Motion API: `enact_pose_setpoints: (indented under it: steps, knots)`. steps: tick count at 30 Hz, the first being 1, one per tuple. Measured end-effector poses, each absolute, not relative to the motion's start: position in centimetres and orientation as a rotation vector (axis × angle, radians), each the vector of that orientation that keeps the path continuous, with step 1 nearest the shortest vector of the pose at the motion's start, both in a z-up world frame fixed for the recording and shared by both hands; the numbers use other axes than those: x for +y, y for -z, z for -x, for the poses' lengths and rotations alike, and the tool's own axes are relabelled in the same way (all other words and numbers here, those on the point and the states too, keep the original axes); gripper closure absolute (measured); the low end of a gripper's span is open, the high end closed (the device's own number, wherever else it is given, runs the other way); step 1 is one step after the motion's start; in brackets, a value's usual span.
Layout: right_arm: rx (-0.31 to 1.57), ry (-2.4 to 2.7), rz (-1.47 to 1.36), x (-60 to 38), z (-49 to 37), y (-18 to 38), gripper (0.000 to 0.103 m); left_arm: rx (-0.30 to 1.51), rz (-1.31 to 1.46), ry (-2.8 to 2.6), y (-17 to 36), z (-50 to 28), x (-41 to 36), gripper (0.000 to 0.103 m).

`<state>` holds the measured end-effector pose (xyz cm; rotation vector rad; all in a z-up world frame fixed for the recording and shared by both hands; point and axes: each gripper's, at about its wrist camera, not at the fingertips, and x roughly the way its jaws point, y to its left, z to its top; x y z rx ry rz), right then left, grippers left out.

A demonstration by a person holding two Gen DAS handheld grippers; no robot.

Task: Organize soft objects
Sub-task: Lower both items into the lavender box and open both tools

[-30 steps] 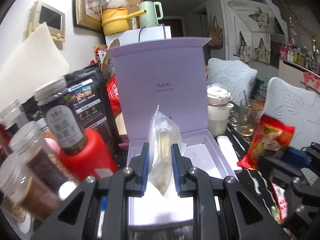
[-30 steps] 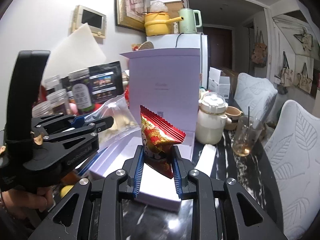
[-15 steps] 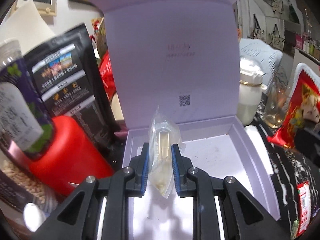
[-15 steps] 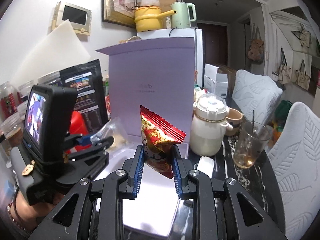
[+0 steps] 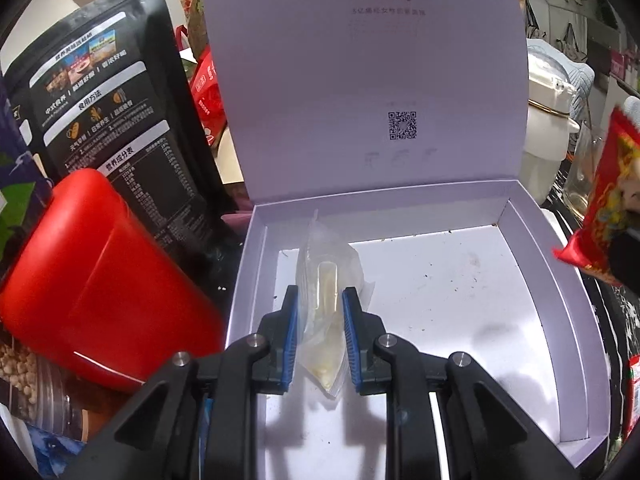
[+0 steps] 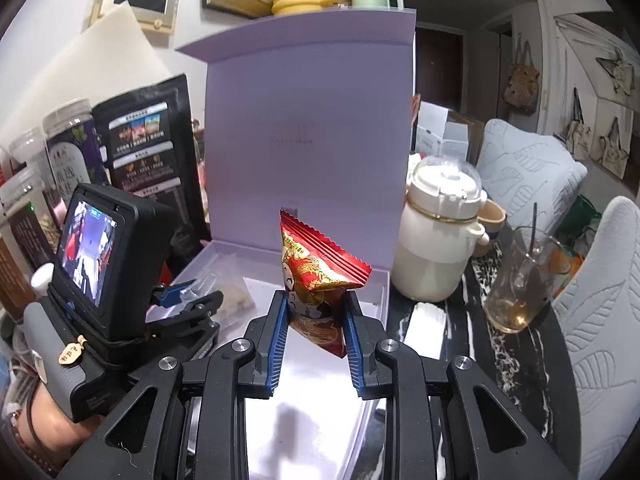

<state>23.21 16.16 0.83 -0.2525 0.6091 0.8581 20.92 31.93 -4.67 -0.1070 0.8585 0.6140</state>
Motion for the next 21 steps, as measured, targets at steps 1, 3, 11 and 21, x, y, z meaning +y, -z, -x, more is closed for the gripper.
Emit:
enact_pose_setpoints:
  steps: [1,3,11,21]
  knots:
    - [0.618,-0.856,0.255,16.3,-23.4,-0.6,0.077,0.859,0.105,-0.614,4.7,-20.9,31.9,0.082]
    - [0.637,-0.853,0.262,16.6,-23.7,-0.1,0.077,0.859,0.104,-0.615,4.7,-21.1,31.9,0.082]
    - [0.670,-0.851,0.278,17.3,-24.2,1.0,0.076,0.897,0.165,-0.556,5.4,-21.6,32.9,0.079]
    - [0.721,-0.833,0.286,17.6,-25.0,2.2,0.057,0.912,0.173,-0.580,5.7,-21.6,33.0,0.078]
